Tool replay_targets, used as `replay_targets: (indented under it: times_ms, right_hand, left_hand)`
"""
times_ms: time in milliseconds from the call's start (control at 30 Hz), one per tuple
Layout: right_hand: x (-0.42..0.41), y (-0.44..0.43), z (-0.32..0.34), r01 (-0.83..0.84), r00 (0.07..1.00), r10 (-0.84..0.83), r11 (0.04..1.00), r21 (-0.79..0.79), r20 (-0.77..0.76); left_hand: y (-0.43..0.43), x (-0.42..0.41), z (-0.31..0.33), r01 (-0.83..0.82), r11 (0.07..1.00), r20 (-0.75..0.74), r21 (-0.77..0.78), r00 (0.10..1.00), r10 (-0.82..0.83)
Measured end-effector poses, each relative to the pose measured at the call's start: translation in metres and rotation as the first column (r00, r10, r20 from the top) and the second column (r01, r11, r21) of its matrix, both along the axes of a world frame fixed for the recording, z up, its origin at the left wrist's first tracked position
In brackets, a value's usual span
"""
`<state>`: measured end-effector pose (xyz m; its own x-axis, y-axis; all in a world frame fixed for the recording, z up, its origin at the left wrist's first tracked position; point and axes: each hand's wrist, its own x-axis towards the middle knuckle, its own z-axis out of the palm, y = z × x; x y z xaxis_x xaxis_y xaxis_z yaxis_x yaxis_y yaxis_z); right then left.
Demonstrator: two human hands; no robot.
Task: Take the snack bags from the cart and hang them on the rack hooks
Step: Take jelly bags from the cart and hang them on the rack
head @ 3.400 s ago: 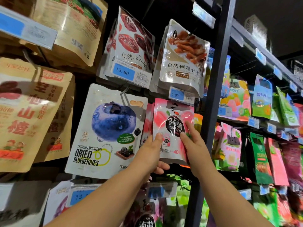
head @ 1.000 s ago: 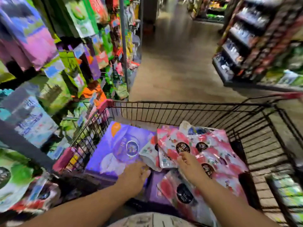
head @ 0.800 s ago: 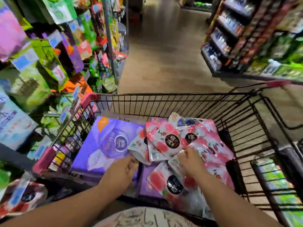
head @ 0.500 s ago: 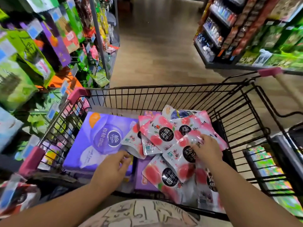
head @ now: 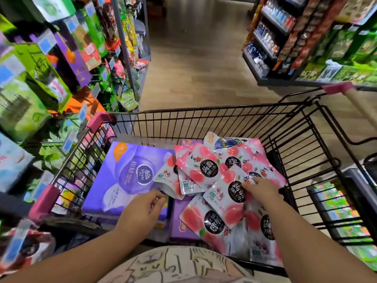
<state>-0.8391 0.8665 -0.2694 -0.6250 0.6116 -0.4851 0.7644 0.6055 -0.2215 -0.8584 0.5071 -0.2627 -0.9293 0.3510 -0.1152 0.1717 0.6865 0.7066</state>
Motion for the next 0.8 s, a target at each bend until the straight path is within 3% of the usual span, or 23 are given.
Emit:
replay_targets:
  times_ms: [67,167,333,467,667,800]
  right_hand:
    - [-0.002,-0.020,0.019,-0.008,0.982,-0.020,0.989,-0.150,-0.187]
    - [-0.007,-0.045,0.047,-0.168,0.905,0.028,0.940,-0.296,-0.425]
    - [-0.018,-0.083,0.085,-0.430,0.867,0.221,0.786,-0.445,-0.446]
    - [-0.024,-0.113,0.107,-0.544,0.825,0.284,0.633,-0.550,-0.489]
    - [-0.033,-0.146,0.107,-0.578,0.791,0.190,0.544,-0.609,-0.582]
    - [-0.041,-0.159,0.093,-0.526,0.800,0.057,0.544,-0.653,-0.597]
  left_hand:
    - [-0.001,0.000,0.002,-0.002,1.000,-0.002,0.002,1.000,0.002]
    - [-0.001,0.000,0.004,-0.002,1.000,0.019,0.006,1.000,0.002]
    - [0.003,0.002,0.010,-0.031,0.997,0.146,0.067,0.989,0.021]
    - [0.003,0.002,0.016,-0.005,0.994,0.221,0.108,0.975,-0.019]
    - [-0.006,0.006,0.010,-0.127,0.942,0.403,0.311,0.915,-0.010]
    - [-0.008,0.005,0.011,-0.150,0.960,0.307,0.238,0.949,0.072]
